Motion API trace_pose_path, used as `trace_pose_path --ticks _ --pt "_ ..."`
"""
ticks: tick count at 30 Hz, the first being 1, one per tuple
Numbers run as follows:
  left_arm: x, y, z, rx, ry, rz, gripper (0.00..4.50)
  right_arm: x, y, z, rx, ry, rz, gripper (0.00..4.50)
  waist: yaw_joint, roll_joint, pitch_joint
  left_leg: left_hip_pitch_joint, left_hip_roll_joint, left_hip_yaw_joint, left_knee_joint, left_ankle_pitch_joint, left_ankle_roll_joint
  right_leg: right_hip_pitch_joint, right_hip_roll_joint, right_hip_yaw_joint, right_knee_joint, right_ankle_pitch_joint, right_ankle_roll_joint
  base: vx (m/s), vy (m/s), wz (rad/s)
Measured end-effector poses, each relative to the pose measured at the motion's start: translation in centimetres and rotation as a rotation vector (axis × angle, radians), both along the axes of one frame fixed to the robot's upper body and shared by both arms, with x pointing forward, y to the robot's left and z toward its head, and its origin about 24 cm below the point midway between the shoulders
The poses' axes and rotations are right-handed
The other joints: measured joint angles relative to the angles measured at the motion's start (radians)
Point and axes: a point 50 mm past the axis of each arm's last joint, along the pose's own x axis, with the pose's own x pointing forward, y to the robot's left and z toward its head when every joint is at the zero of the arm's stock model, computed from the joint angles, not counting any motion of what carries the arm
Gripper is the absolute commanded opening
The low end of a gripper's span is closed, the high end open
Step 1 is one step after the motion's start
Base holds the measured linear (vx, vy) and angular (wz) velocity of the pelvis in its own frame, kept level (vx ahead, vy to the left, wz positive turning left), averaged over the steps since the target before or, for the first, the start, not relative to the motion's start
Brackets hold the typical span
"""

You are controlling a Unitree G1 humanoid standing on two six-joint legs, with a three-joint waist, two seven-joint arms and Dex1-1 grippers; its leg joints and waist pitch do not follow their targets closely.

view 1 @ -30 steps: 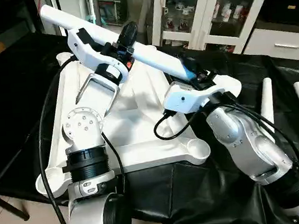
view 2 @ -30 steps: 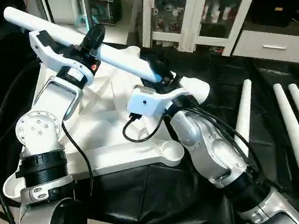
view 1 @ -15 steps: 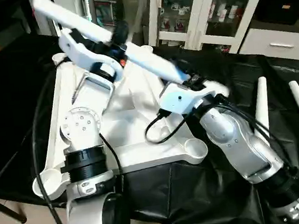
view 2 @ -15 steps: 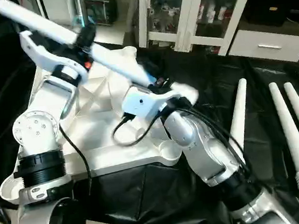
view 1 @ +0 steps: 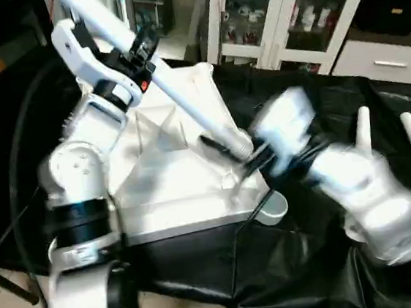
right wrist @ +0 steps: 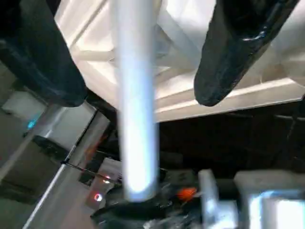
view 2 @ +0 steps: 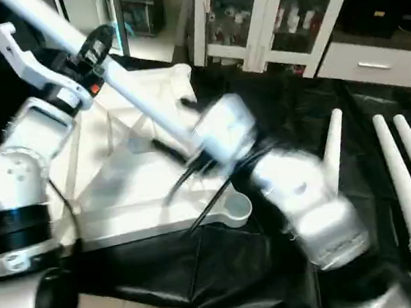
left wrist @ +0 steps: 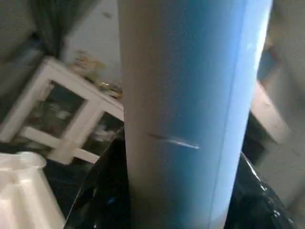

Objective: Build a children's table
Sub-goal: Pick table leg

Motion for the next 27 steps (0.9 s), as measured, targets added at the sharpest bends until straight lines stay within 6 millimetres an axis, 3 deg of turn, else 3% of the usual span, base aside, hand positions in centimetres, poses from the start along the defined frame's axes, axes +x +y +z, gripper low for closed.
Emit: trace_pose_path --ticks 6,12,18,27 --pt "-1.3 -1.7 0.7 0.098 -0.076 -0.249 1.65 1.4 -3.0 -0.5 0.008 0.222 0.107 4.50 0.021 0.000 0.000 0.000 0.000 0.000 0.000 0.000 0.000 0.001 0.000 0.000 -0.001 0.000 0.000 0.000 0.000 0.00" --pt "-2.8 -3.4 1.0 0.235 -0.185 -0.470 1.65 0.7 -4.6 -2.3 -0.126 0.403 0.301 4.50 0.029 -0.003 -0.001 -0.001 0.000 0.001 0.000 0.003 0.005 0.000 0.000 -0.001 -0.001 0.000 0.000 0.000 0.000 0.00" --pt "-4.2 -4.8 1.6 0.323 -0.266 -0.621 1.65 -0.3 -3.4 -3.8 -0.171 0.507 0.449 4.50 0.029 -0.005 0.000 -0.001 0.001 0.001 0.000 0.003 0.004 0.000 -0.001 -0.001 0.000 0.000 0.000 0.000 0.000 0.00" --pt "-5.0 -5.6 1.3 0.411 -0.309 -0.732 1.65 -0.7 -2.3 -5.2 -0.271 0.539 0.499 4.50 0.031 -0.006 -0.001 -0.002 0.000 0.001 0.000 0.003 0.003 0.000 -0.001 -0.001 0.000 0.000 0.000 0.000 0.000 0.00"
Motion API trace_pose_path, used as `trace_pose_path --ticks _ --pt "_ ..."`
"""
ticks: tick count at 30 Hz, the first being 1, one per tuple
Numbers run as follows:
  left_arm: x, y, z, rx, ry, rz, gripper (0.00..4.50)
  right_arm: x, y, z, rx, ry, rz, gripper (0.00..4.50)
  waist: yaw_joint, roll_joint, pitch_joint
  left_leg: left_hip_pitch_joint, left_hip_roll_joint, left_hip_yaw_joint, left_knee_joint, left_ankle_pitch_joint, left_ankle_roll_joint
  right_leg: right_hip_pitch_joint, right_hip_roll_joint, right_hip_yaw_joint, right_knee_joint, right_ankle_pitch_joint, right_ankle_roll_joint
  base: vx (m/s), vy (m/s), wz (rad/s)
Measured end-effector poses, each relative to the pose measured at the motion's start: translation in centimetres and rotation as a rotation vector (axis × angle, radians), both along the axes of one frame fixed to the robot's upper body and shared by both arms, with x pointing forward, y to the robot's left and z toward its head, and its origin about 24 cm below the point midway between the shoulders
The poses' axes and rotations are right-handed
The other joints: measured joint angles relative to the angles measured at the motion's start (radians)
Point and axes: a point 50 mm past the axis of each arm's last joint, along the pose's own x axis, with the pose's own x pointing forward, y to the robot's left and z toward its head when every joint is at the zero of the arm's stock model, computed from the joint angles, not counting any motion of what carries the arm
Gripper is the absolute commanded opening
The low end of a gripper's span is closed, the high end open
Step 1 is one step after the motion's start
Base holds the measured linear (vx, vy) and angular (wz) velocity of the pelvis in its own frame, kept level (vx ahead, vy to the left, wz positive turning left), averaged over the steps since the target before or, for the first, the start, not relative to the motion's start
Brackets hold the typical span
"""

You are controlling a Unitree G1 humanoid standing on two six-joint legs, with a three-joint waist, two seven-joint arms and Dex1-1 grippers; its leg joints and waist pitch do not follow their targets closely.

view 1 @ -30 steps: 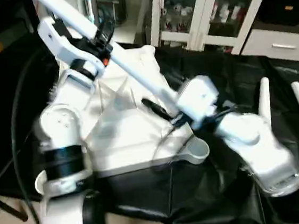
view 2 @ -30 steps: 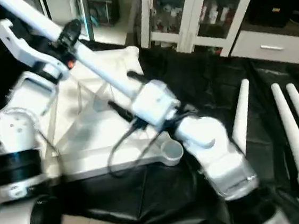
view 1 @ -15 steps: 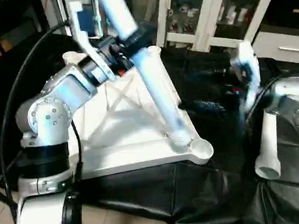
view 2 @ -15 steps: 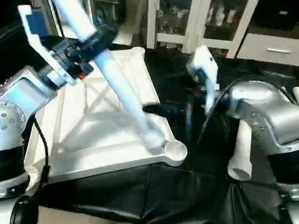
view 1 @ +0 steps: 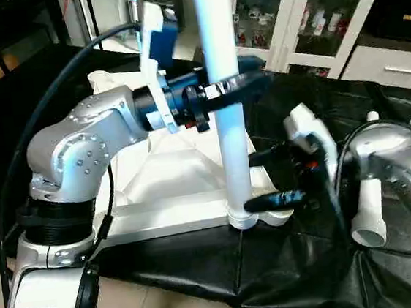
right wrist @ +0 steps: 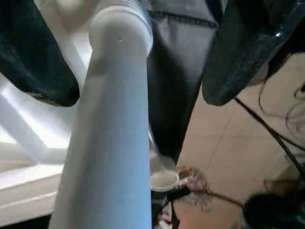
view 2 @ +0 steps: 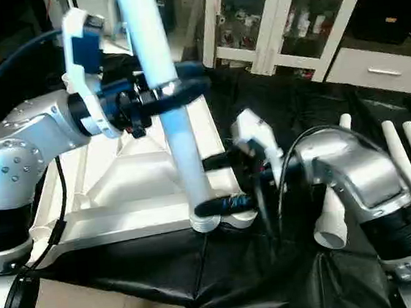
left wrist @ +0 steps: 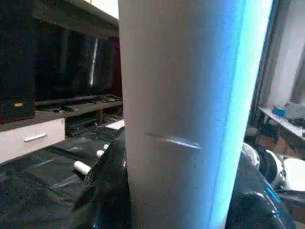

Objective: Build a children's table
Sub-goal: Pick table leg

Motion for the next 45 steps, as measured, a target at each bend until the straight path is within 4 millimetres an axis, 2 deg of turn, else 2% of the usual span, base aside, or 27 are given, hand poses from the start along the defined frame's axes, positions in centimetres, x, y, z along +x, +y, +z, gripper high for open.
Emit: trace_pose_path --ticks 5,12,13,28,32,33,37,38,39,41,45 --pt "-0.2 -0.4 0.3 0.005 -0.022 -0.044 1.65 -0.1 0.4 -0.4 -0.017 0.002 0.014 4.50 0.001 0.000 0.000 0.000 0.000 0.000 0.000 0.000 0.000 0.000 0.000 0.000 0.000 0.000 0.000 0.000 0.000 0.00" --pt "-0.4 -0.6 0.4 -0.005 -0.030 -0.072 1.65 -0.4 1.0 -1.5 -0.051 -0.005 0.032 3.77 0.001 -0.001 0.000 0.000 0.000 0.000 0.000 0.000 0.000 0.000 0.000 0.000 0.000 0.000 0.000 0.000 0.000 0.00" --pt "-0.4 -0.6 0.5 -0.005 -0.033 -0.077 1.65 -0.4 1.2 -1.6 -0.051 -0.011 0.035 3.77 0.000 -0.001 0.000 0.000 0.000 0.000 0.000 0.000 0.000 0.000 0.000 0.000 0.000 0.000 0.000 0.000 0.000 0.00" --pt "-1.2 -1.1 1.0 -0.013 -0.050 -0.155 1.64 -0.3 1.8 -1.8 -0.048 -0.044 0.036 2.36 0.001 -0.001 0.000 0.000 0.000 0.000 0.000 0.000 0.000 0.000 0.000 0.000 0.000 0.000 0.000 0.000 0.000 0.00" --pt "-1.2 -1.1 0.9 -0.007 -0.049 -0.157 1.64 -0.4 2.1 -1.9 -0.047 -0.047 0.052 2.14 0.001 -0.001 0.000 0.000 0.000 0.000 0.000 0.000 0.000 0.000 0.000 0.000 0.000 0.000 0.000 0.000 0.000 0.00" --pt "-1.2 -1.1 0.9 -0.006 -0.049 -0.158 1.64 -0.4 2.1 -2.0 -0.049 -0.047 0.054 1.93 0.001 -0.001 0.000 0.000 0.000 0.000 0.000 0.000 0.000 0.000 0.000 0.000 0.000 0.000 0.000 0.000 0.000 0.00" --pt "-1.2 -1.1 0.8 -0.002 -0.045 -0.160 1.64 -0.4 2.2 -2.0 -0.054 -0.050 0.060 1.89 0.001 -0.001 0.000 0.000 0.000 0.000 0.000 0.000 0.000 0.000 0.000 0.000 0.000 0.000 0.000 0.000 0.000 0.00" --pt "-1.2 -1.2 0.8 -0.001 -0.045 -0.161 1.64 -0.4 2.2 -2.0 -0.055 -0.050 0.062 2.21 0.001 -0.001 0.000 0.000 0.000 0.000 0.000 0.000 0.000 0.000 0.000 0.000 0.000 0.000 0.000 0.000 0.000 0.00" --pt "-1.2 -1.2 0.8 -0.001 -0.045 -0.161 1.64 -0.4 2.2 -2.0 -0.055 -0.052 0.062 2.21 0.001 -0.001 0.000 0.000 0.000 0.000 0.000 0.000 0.000 0.000 0.000 0.000 0.000 0.000 0.000 0.000 0.000 0.00" --pt "-1.3 -1.2 0.9 0.001 -0.050 -0.171 1.64 -0.4 2.4 -2.0 -0.050 -0.055 0.061 2.56 0.001 -0.001 0.000 0.000 0.000 0.000 0.000 0.000 0.000 0.000 0.000 0.000 0.000 0.000 0.000 0.000 0.000 0.00" --pt "-1.5 -1.2 0.9 0.009 -0.060 -0.187 1.64 -0.4 2.5 -2.1 -0.046 -0.057 0.061 2.86 0.001 -0.001 0.000 0.000 0.000 0.000 0.000 0.000 0.000 0.000 0.000 0.000 0.000 0.000 0.000 0.000 0.000 0.00"
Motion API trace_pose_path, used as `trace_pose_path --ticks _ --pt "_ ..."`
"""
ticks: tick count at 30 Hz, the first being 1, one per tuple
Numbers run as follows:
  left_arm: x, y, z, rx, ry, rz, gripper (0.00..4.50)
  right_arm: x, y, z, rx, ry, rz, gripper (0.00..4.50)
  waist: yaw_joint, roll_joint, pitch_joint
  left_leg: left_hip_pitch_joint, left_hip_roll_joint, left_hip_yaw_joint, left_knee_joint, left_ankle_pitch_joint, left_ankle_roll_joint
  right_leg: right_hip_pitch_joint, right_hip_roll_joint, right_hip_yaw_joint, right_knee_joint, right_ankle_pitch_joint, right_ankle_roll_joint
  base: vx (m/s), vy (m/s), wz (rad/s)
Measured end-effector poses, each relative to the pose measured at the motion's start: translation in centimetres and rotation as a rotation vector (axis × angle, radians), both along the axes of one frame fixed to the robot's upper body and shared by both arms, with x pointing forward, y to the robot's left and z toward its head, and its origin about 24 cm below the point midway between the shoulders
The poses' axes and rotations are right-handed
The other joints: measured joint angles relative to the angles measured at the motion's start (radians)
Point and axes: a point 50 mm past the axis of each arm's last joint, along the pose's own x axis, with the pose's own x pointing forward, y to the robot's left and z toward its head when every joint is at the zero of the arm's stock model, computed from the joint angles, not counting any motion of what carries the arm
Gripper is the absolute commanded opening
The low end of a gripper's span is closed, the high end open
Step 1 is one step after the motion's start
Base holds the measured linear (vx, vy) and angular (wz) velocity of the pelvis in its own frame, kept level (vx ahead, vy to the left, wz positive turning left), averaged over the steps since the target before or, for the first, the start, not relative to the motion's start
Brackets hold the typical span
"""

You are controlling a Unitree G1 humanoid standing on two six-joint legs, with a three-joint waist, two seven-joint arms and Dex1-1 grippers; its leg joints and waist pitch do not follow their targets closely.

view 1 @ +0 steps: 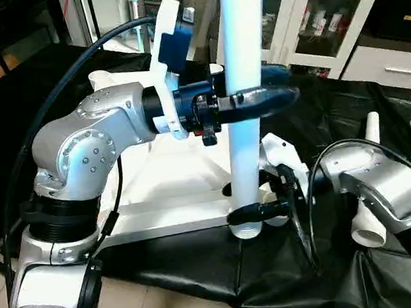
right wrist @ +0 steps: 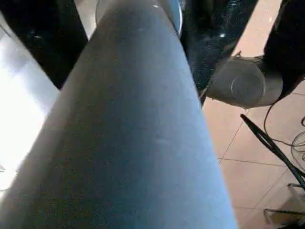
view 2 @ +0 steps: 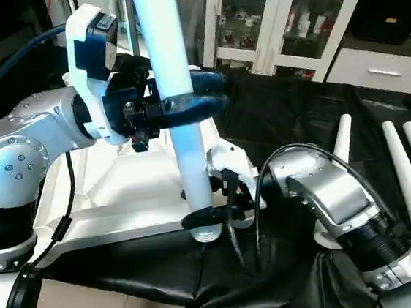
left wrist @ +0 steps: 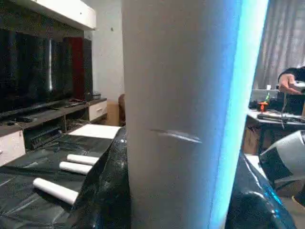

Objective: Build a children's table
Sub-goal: Pick table leg

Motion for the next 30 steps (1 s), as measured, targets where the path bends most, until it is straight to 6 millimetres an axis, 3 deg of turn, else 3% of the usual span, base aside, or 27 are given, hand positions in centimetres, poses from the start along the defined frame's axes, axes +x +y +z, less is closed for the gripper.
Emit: trace_pose_path --ticks 13,14,17,18,23,30 --pt "-0.24 -0.28 -0.14 0.012 -0.005 -0.032 1.64 -0.17 -0.13 0.03 0.002 0.020 0.026 2.87 0.000 0.000 0.000 0.000 0.000 0.000 0.000 0.000 0.000 0.000 0.000 0.000 0.000 0.000 0.000 0.000 0.000 0.00" --pt "-0.24 -0.29 -0.14 0.012 -0.005 -0.032 1.64 -0.22 -0.11 0.05 0.007 0.026 0.033 2.61 0.000 0.000 0.000 0.000 0.000 0.000 0.000 0.000 0.000 0.000 0.000 0.000 0.000 0.000 0.000 0.000 0.000 0.00" --pt "-0.24 -0.30 -0.14 0.012 -0.005 -0.032 1.64 -0.38 -0.02 0.15 0.021 0.037 0.055 2.49 0.000 0.000 0.000 0.000 0.000 0.000 0.000 0.000 0.000 0.000 0.000 0.000 0.000 0.000 0.000 0.000 0.000 0.00" --pt "-0.25 -0.33 -0.14 0.011 -0.005 -0.034 1.64 -0.40 -0.02 0.15 0.021 0.040 0.058 2.20 0.000 0.000 0.000 0.000 0.000 0.000 0.000 0.000 0.000 0.000 0.000 0.000 0.000 0.000 0.000 0.000 0.000 0.00" --pt "-0.24 -0.34 -0.14 0.007 -0.003 -0.034 1.64 -0.50 -0.06 0.21 0.021 0.050 0.067 1.90 0.000 0.000 0.000 0.000 0.000 0.000 0.000 0.000 0.000 0.000 0.000 0.000 0.000 0.000 0.000 0.000 0.000 0.00" --pt "-0.21 -0.33 -0.15 0.008 -0.002 -0.033 1.64 -0.53 -0.31 0.30 0.011 0.046 0.068 1.86 0.001 0.000 0.000 0.000 0.000 0.000 0.000 0.000 0.000 0.000 0.000 0.000 0.000 0.000 0.000 0.000 0.000 0.00"
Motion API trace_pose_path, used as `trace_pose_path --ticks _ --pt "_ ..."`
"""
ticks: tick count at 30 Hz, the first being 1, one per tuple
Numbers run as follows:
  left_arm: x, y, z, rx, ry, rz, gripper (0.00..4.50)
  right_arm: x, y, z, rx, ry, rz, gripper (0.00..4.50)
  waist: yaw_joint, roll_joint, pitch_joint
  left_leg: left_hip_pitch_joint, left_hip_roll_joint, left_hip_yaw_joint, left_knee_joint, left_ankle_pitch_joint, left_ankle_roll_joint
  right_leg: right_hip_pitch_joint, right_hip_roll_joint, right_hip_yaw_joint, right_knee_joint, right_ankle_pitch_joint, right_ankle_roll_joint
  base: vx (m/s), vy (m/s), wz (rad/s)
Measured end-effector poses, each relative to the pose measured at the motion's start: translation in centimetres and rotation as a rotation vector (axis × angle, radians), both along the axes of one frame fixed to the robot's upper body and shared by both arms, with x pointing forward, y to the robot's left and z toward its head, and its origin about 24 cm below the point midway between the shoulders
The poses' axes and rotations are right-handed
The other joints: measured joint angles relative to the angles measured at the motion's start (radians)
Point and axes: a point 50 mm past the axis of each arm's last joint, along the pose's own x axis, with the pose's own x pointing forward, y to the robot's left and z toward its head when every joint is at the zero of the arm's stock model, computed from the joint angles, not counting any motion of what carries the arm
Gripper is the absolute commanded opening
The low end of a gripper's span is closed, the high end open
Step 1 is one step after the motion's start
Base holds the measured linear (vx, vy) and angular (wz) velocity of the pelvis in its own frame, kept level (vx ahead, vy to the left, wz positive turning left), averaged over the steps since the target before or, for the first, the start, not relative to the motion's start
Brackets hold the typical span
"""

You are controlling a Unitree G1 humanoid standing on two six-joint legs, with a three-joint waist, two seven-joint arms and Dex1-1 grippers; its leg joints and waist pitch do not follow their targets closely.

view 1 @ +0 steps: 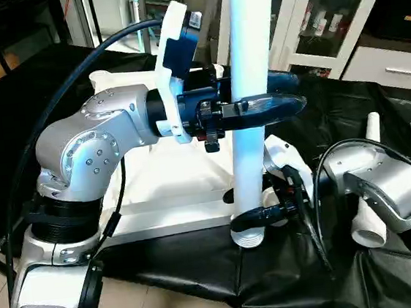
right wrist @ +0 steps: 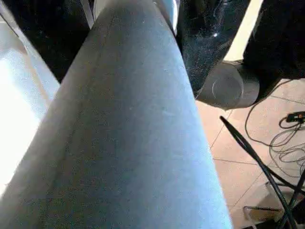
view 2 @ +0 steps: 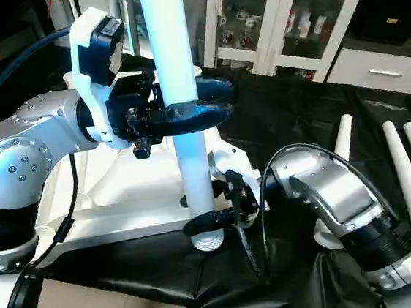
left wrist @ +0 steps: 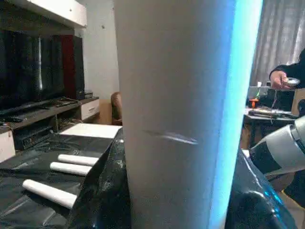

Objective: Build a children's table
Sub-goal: Pick table leg

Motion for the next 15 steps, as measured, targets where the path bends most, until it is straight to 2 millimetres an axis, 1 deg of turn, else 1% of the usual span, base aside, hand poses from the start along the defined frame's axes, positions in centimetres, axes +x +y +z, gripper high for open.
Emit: trace_pose_path --ticks 2,4,6,7,8,9,12,15 --pt "0.0 0.0 0.0 0.000 0.000 0.000 1.64 0.0 0.0 0.0 -0.001 -0.001 0.000 1.86 0.000 0.000 0.000 0.000 0.000 0.000 0.000 0.000 0.000 0.000 0.000 0.000 0.000 0.000 0.000 0.000 0.000 0.00" --pt "0.1 0.0 0.0 0.003 -0.002 0.007 2.34 0.0 0.0 0.0 -0.001 0.000 0.000 1.86 0.000 0.000 0.000 0.000 0.000 0.000 0.000 0.000 0.000 0.000 0.000 0.000 0.000 0.000 0.000 0.000 0.000 0.00" --pt "0.2 0.2 0.0 0.009 -0.008 0.021 2.34 -0.2 0.0 -0.1 0.004 0.008 0.007 1.86 0.000 0.000 0.000 0.000 0.000 0.000 0.000 0.000 0.000 0.000 0.000 0.000 0.000 0.000 0.000 0.000 0.000 0.00" --pt "0.2 0.3 0.0 0.007 -0.007 0.027 2.44 -0.3 0.1 -0.2 0.007 0.012 0.009 1.85 0.000 0.000 0.000 0.000 0.000 0.000 0.000 0.000 0.000 0.000 0.000 0.000 0.000 0.000 0.000 0.000 0.000 0.00" --pt "0.3 0.4 0.1 0.003 -0.007 0.028 2.44 -0.3 0.1 -0.2 0.009 0.012 0.006 1.85 0.000 0.000 0.000 0.000 0.000 0.000 0.000 0.000 0.000 0.000 0.000 0.000 0.000 0.000 0.000 0.000 0.000 0.00" --pt "0.3 0.5 0.1 -0.003 -0.006 0.026 2.76 -0.3 0.1 -0.2 0.013 0.011 0.002 1.85 0.000 0.000 0.000 0.000 0.000 0.000 0.000 0.000 0.000 0.000 0.000 0.000 0.000 0.000 0.000 0.000 0.000 0.00" --pt "0.3 1.0 0.5 -0.033 -0.005 0.033 2.77 -0.2 0.0 0.1 0.035 0.009 -0.010 1.85 0.000 0.000 0.000 0.000 0.000 0.000 0.000 0.000 0.000 0.000 0.000 0.000 0.000 0.000 0.000 0.000 0.000 0.00" --pt "0.7 1.5 0.5 -0.046 0.011 0.059 3.20 0.0 -0.2 0.7 0.079 0.004 -0.044 1.85 0.000 0.000 0.000 0.000 0.000 0.000 0.000 0.000 -0.001 0.000 0.000 0.000 0.000 0.000 0.000 0.000 0.000 0.00"
